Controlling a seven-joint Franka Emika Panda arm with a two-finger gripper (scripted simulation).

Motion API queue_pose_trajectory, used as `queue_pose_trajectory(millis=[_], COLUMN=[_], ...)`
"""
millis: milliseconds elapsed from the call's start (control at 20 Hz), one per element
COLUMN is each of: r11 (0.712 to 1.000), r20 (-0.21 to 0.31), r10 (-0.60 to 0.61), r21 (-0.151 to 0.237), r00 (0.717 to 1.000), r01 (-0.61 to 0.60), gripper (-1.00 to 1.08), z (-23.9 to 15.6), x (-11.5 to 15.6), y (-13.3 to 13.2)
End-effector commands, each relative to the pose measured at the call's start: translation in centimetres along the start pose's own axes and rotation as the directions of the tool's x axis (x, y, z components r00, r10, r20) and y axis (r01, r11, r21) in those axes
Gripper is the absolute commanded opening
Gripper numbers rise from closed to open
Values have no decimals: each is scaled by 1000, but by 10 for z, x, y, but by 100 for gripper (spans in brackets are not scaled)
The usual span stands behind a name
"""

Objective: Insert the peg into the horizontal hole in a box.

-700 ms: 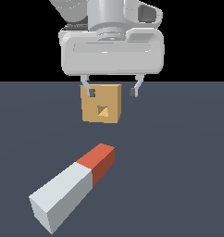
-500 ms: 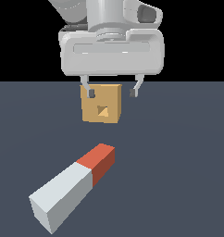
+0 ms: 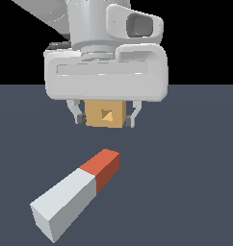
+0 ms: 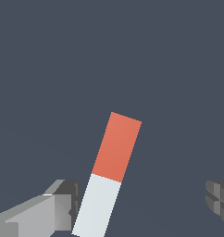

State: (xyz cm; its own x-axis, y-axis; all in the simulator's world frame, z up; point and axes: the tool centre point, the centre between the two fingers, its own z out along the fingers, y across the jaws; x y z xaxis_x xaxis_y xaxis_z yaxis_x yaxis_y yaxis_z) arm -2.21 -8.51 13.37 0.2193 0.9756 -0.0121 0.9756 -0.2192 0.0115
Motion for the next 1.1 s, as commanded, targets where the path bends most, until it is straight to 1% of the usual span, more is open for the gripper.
queue_pose_trajectory(millis=[0,200,450,650,850,1050], r11=[996,979,957,950,951,951], r20=[-1,-3,-5,-7,-6,-6], r10=[87,206,290,312,309,310], r21=[4,9,13,14,15,15], r00=[996,979,957,950,951,951], r01=[-87,-205,-290,-312,-308,-310], gripper=[100,100,100,100,100,100], z=[17,40,57,63,63,74], x=[-24,-55,-76,-81,-81,-81], y=[-9,-24,-38,-42,-42,-43])
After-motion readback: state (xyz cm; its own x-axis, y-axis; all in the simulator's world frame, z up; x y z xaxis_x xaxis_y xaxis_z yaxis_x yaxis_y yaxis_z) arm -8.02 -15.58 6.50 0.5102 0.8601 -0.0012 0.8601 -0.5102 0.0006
